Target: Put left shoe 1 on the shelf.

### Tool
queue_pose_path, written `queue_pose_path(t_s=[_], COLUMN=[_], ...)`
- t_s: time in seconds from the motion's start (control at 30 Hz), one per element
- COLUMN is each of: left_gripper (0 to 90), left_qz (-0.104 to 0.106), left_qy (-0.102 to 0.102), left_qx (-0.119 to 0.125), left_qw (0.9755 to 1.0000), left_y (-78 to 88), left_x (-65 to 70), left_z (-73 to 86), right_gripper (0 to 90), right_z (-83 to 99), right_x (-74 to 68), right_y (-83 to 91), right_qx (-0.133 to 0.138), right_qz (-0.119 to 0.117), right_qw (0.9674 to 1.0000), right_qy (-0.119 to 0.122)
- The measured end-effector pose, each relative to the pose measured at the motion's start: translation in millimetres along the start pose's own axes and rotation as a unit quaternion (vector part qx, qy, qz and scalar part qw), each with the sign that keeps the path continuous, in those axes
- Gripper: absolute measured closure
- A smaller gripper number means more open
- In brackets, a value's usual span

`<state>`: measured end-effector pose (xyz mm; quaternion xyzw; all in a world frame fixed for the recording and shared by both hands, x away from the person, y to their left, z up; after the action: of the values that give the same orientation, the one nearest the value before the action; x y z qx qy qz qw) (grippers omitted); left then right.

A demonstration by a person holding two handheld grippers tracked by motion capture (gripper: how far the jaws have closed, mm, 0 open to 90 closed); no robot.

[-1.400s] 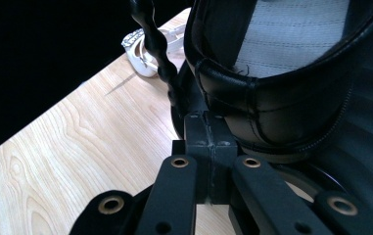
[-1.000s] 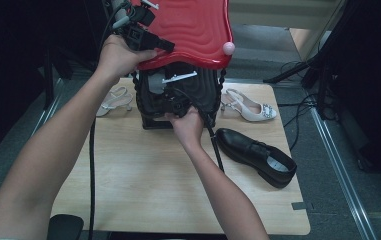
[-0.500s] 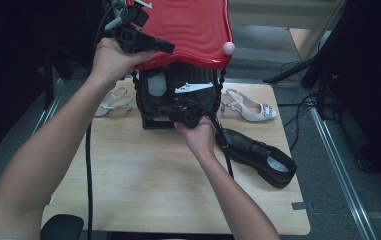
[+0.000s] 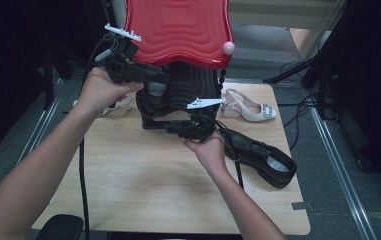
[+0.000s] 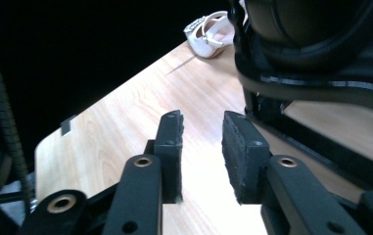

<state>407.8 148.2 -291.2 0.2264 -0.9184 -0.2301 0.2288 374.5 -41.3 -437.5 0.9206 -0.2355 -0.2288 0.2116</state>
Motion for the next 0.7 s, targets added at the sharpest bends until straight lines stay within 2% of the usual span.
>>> queue_pose_path(t_s=[0.07,0.13,0.23,0.27,0.37,0.43,0.5,0.6,0.7], left_gripper=[43.1,40.8,38.4,37.7,37.9,38.1,38.3,38.7,38.9], left_qz=[0.003,0.002,0.002,0.007,0.006,0.007,0.005,0.001,0.004], left_qy=[0.002,0.000,-0.001,0.001,0.000,0.004,-0.002,-0.004,-0.012], left_qx=[0.008,0.003,0.000,-0.002,-0.008,-0.011,-0.013,-0.018,-0.019], left_qw=[1.0000,1.0000,1.0000,1.0000,0.9999,0.9999,0.9999,0.9998,0.9997], left_y=[1.0,0.2,-0.5,-1.5,-3.3,-5.4,-7.3,-12.5,-14.9], left_x=[-1.0,-1.4,-1.6,-1.6,-1.2,-0.8,-0.3,-0.3,0.1], left_z=[8.2,19.0,25.9,33.2,40.4,46.7,53.0,65.1,70.7], right_gripper=[60.8,60.1,60.7,60.0,59.3,60.4,61.2,60.9,60.7], right_z=[7.4,13.5,19.0,25.3,31.9,34.0,37.8,45.1,48.5], right_x=[3.0,4.8,5.6,5.1,6.6,7.8,9.3,9.7,9.5], right_y=[4.7,7.9,10.7,15.3,20.7,23.0,27.4,36.3,41.1], right_qx=[-0.003,-0.006,-0.011,-0.008,-0.008,-0.010,-0.008,0.013,0.013], right_qz=[-0.001,0.000,0.004,0.016,0.008,0.010,0.010,0.004,0.010], right_qw=[0.9999,0.9997,0.9996,0.9996,0.9998,0.9997,0.9998,0.9999,0.9997], right_qy=[-0.016,-0.024,-0.026,-0.022,-0.018,-0.020,-0.014,0.008,0.017])
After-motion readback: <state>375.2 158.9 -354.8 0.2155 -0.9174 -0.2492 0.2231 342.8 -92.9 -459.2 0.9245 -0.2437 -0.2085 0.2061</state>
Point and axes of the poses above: each handheld gripper's, and its own axes: y roughly backward along the jaws, z roughly out of its underside, x roughly to its right, the point moved 3 cm from there along -y, roughly forward along the jaws, and after that the axes turned 4 degrees about z, right-handed, at the moved point
